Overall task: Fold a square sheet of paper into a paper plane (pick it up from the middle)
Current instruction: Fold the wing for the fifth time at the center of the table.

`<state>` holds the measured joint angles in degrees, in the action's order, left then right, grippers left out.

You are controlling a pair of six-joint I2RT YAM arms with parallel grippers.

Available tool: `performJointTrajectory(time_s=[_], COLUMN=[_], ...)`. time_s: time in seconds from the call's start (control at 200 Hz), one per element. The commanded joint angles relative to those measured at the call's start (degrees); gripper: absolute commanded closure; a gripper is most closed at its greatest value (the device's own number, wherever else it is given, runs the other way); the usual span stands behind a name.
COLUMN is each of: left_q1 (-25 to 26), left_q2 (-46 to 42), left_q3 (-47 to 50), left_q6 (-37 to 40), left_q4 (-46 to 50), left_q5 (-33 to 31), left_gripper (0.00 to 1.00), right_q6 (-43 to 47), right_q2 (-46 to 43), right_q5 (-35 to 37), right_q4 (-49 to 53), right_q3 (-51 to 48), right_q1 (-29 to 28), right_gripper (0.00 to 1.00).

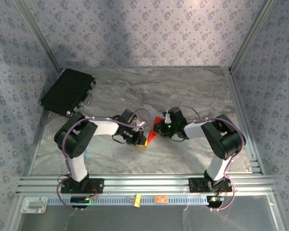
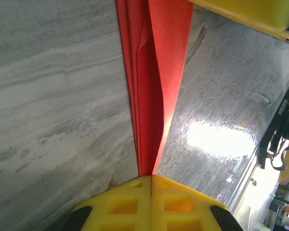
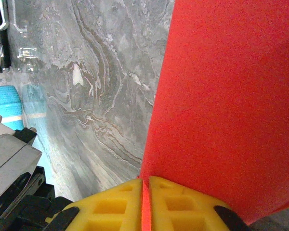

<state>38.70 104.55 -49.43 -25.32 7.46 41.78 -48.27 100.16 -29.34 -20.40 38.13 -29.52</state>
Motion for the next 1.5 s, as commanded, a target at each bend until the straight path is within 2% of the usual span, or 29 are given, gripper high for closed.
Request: performJointTrajectory(time_s=[0.0, 0.055, 0.08, 0.175, 0.33, 0.385, 0.45, 0.56, 0.625, 0.68, 0.72, 0.979, 1.049, 1.134, 1.229, 1.294, 1.494], left_q1=[0.28, 0.27, 0.24, 0.28, 0.31, 0.25, 0.32, 0.32, 0.29, 0.32, 0.32, 0.33, 0.32, 0.26, 0.32, 0.29, 0.64], left_q2=[-0.29, -0.53, -0.64, -0.69, -0.62, -0.81, -0.93, -1.06, -1.26, -1.28, -1.28, -4.89, -7.16, -10.41, -12.77, -12.84, -6.77], left_q3=[2.67, 2.67, 2.63, 2.76, 3.01, 3.15, 3.43, 3.46, 3.54, 3.46, 3.47, 4.16, 4.41, 4.25, 2.75, 1.41, -3.59], left_q6=[0.58, 0.45, 0.53, 0.57, 0.62, 0.49, 0.35, 0.46, 0.42, 0.45, 0.45, -0.16, -0.41, -1.12, -1.11, -1.54, -3.54], left_q4=[8.08, 8.26, 8.38, 8.59, 8.91, 8.84, 8.61, 8.8, 8.7, 8.8, 8.86, 8.06, 7.71, 6.73, 5.49, 3.03, -1.37], left_q5=[-3.3, -3.6, -3.76, -4.32, -4.69, -4.69, -4.56, -4.42, -4.5, -4.51, -4.51, -5.26, -5.74, -6.01, -4.92, -1.9, 5.64], left_gripper=[0.99, 0.87, 0.85, 0.87, 1.0, 0.99, 0.89, 0.86, 0.87, 0.97, 1.0, 1.0, 0.95, 0.95, 0.96, 0.98, 0.99], right_q6=[0.24, 0.31, 0.2, 0.2, 0.12, 0.13, 0.12, 0.07, 0.04, 0.11, 0.05, 0.0, -0.24, -0.68, -1.07, -1.33, -1.99], right_q2=[2.06, 1.98, 1.97, 2.01, 2.04, 2.06, 1.97, 1.98, 1.88, 1.88, 1.88, 1.97, 1.89, 1.82, 1.76, 1.71, 2.04], right_q5=[5.61, 5.62, 5.57, 5.6, 5.7, 5.68, 5.7, 5.66, 5.8, 5.7, 5.7, 5.61, 5.55, 5.37, 5.27, 5.26, 5.2], right_q4=[6.9, 6.96, 6.92, 6.83, 6.86, 6.79, 6.85, 6.85, 6.81, 6.81, 6.79, 6.77, 6.52, 5.95, 5.49, 5.07, 4.59], right_q3=[-1.91, -1.91, -1.83, -1.79, -1.85, -1.75, -1.83, -1.79, -1.88, -1.88, -1.84, -1.7, -1.81, -1.97, -2.01, -2.09, -2.31], right_q1=[-0.18, -0.19, -0.16, -0.21, -0.18, -0.19, -0.18, -0.19, -0.19, -0.14, -0.19, -0.21, -0.19, -0.18, -0.21, -0.16, -0.19], right_gripper=[0.86, 0.86, 0.86, 0.86, 0.86, 0.86, 0.86, 0.86, 0.86, 0.86, 0.86, 0.86, 0.86, 0.86, 0.85, 0.85, 0.86])
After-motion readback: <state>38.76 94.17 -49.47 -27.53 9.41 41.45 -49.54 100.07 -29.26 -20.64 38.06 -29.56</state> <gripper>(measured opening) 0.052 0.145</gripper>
